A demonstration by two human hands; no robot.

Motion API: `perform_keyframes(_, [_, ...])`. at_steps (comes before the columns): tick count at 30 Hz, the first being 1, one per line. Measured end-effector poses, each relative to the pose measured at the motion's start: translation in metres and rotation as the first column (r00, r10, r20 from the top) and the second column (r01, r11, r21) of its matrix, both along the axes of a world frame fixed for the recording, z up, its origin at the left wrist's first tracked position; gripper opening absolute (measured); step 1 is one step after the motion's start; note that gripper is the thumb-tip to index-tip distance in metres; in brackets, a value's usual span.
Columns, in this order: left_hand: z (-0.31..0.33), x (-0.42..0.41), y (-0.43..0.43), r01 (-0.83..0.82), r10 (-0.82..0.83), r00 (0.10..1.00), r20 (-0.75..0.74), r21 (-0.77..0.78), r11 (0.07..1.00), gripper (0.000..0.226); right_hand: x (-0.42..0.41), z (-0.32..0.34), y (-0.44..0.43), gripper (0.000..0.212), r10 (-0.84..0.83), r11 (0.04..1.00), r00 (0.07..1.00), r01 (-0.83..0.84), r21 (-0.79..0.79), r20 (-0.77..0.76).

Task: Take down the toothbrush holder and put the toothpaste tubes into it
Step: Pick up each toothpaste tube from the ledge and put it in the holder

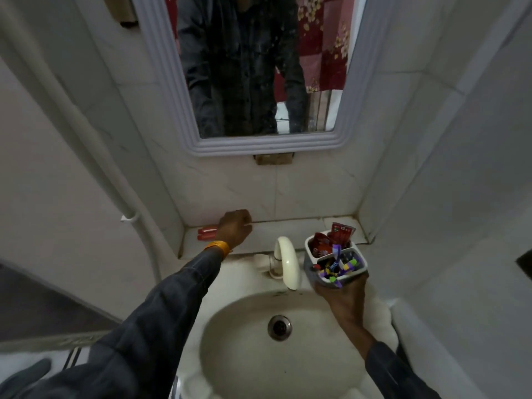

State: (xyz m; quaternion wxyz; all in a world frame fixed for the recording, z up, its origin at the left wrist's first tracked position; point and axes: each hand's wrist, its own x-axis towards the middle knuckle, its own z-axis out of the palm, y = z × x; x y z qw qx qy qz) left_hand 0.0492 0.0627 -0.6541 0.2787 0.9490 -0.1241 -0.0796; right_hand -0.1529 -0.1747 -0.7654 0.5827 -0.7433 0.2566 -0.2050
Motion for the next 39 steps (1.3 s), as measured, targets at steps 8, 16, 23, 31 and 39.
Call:
perform_keyframes(8, [-0.038, 0.01, 0.054, -0.079, 0.098, 0.993, -0.062, 0.262, 0.962, 0.043, -0.002, -0.005, -0.001, 0.12, -0.019, 0.999, 0.999, 0.02, 0.034, -0.029])
perform_keyframes(16, [-0.053, 0.011, 0.041, 0.084, -0.064, 0.995, -0.081, 0.284, 0.955, 0.05, -0.003, -0.006, 0.002, 0.116, -0.046, 0.999, 0.996, 0.046, 0.004, -0.082])
perform_keyframes(23, [0.039, 0.012, -0.001, 0.145, -0.146, 0.989, 0.002, 0.046, 0.988, 0.028, -0.002, -0.001, 0.005, 0.123, -0.061, 0.998, 0.995, 0.063, 0.016, -0.08])
perform_keyframes(31, [0.127, -0.034, -0.09, 0.457, -0.44, 0.887, 0.142, -0.417, 0.786, 0.026, -0.002, 0.01, 0.013, 0.12, -0.05, 0.998, 0.998, 0.051, 0.02, -0.041])
perform_keyframes(39, [0.085, -0.071, -0.164, 0.612, -0.595, 0.788, 0.159, -0.095, 0.785, 0.027, -0.001, 0.013, 0.012, 0.121, -0.02, 0.998, 0.999, 0.017, 0.064, 0.039])
